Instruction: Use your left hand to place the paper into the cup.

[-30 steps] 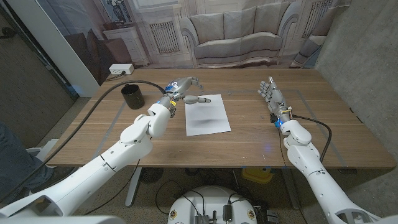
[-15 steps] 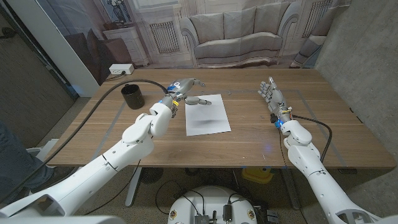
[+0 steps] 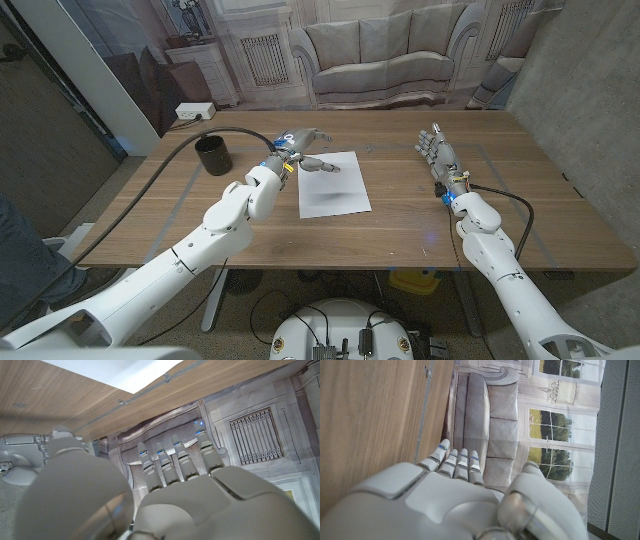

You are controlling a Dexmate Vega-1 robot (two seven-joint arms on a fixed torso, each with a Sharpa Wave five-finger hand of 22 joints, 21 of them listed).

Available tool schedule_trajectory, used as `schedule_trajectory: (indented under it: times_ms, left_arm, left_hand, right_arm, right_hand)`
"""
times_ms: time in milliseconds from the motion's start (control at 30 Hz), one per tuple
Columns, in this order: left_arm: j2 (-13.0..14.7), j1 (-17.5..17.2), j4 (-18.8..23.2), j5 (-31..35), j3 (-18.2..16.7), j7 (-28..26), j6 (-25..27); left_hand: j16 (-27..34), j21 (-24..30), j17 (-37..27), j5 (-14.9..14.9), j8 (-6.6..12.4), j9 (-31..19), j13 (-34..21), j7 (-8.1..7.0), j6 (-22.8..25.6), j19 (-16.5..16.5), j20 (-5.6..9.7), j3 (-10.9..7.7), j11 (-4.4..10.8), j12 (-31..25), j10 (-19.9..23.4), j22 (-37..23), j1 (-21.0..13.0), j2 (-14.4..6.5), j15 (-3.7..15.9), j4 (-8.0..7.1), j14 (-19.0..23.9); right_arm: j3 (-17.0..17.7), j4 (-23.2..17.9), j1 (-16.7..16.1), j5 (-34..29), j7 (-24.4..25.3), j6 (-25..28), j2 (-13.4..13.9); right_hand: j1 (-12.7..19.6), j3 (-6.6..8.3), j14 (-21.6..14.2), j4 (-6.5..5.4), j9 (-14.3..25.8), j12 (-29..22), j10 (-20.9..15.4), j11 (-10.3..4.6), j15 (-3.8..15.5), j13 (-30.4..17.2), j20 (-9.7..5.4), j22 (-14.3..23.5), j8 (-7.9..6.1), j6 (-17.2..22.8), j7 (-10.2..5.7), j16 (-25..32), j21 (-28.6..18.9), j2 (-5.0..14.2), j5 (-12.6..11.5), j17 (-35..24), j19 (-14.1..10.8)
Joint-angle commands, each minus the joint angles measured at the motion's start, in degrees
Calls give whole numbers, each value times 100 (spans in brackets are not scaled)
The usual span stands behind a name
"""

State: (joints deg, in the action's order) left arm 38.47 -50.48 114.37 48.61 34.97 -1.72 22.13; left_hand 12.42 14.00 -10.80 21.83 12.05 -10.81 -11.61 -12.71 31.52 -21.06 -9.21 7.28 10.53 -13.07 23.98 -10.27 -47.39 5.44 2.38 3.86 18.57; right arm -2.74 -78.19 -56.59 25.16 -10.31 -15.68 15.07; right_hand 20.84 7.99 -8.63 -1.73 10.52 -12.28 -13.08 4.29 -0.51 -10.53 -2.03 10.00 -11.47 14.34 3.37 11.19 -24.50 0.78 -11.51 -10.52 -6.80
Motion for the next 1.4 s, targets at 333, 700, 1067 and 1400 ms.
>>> schedule_trajectory:
  times_ms: [333, 700, 1067, 1400]
  left_arm:
    - [-198, 139, -164, 631, 285, 547, 202]
    - [-334, 175, -254, 940, 406, 829, 339]
    - [-432, 138, -436, 1098, 459, 728, 230]
    - [-471, 165, -523, 1248, 541, 872, 178]
  left_hand:
    - [-41, 3, -34, 32, -95, -19, -15, 16, -220, -81, -27, 65, -34, 65, -113, -24, -78, -30, 538, 11, 21]
    - [-63, -18, -38, 31, -115, -24, -18, 10, -302, -90, -63, 97, -24, 97, -187, -26, -93, -40, 523, 6, -15]
    - [-81, -42, -44, 29, -142, -27, -22, 11, -431, -100, -90, 137, -24, 123, -266, -29, -107, -57, 520, -2, -50]
    - [-128, -80, -49, 30, -116, -32, -26, 9, -429, -56, -91, 169, -12, 139, -331, -35, -113, -87, 537, -17, -192]
  right_arm:
    - [8, 35, 24, 7, -6, 9, -6]
    - [30, -30, -26, 9, 0, 17, 24]
    - [49, -146, -69, 1, 50, 64, 73]
    - [96, -183, -88, 19, 106, 5, 75]
  right_hand:
    - [-30, -47, -30, 7, 32, 2, -25, 16, -24, -8, -166, 17, 20, 14, -8, -13, 51, -1, 28, -15, -60]
    - [-33, -52, -29, 12, 32, 4, -25, 10, -9, -8, -162, 18, 21, 16, -12, -14, 73, 1, 30, -14, -65]
    - [-33, -56, -37, 17, 32, 8, -19, 14, -9, -9, -168, 19, 22, 17, 3, -12, 95, 2, 30, -12, -71]
    - [-37, -60, -38, 20, 32, 8, -23, 7, -3, -9, -168, 20, 24, 16, 4, -13, 117, 9, 31, -12, -80]
